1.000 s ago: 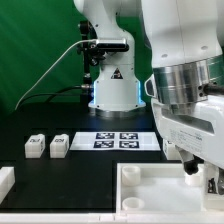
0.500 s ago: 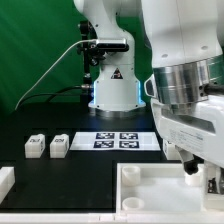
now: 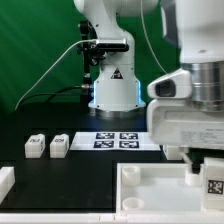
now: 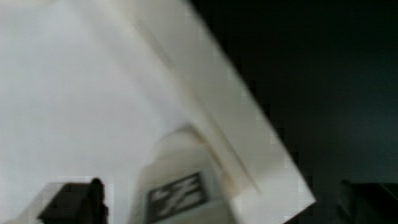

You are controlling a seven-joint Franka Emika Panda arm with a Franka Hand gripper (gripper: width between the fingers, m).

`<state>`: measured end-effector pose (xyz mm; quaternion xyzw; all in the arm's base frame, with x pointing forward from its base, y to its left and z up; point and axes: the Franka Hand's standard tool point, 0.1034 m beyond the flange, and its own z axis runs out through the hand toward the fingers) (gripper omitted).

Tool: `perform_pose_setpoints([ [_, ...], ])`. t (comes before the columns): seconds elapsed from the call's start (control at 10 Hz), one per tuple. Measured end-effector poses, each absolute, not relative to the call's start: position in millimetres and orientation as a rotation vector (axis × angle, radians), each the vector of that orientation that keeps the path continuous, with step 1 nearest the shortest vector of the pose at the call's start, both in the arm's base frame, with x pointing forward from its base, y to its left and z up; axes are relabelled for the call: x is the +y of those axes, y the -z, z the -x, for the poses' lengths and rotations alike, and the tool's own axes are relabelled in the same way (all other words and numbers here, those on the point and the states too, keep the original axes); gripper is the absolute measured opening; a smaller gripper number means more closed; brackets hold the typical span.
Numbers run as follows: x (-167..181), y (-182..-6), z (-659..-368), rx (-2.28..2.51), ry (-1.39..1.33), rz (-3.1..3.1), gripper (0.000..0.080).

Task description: Assemble one leg

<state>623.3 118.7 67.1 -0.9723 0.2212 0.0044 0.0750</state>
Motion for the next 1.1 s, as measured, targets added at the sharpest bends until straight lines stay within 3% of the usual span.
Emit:
perform_pose_setpoints([
  [0.2,93,-65.2,-627,0.434,0.014,2.961,0.0649],
  [0.4,93,-66.0,-629,0.444,0.02,2.957,0.0649],
  [0.6,92,-66.0,-629,0.447,0.02,2.956,0.0352],
  [0.7,94,-66.0,-629,0.646,0.003,2.913,0.0352],
  [0.8,94,-65.9,-628,0.807,-0.011,2.87,0.029],
  [1.1,100,-66.4,-631,1.339,-0.057,2.63,0.029],
])
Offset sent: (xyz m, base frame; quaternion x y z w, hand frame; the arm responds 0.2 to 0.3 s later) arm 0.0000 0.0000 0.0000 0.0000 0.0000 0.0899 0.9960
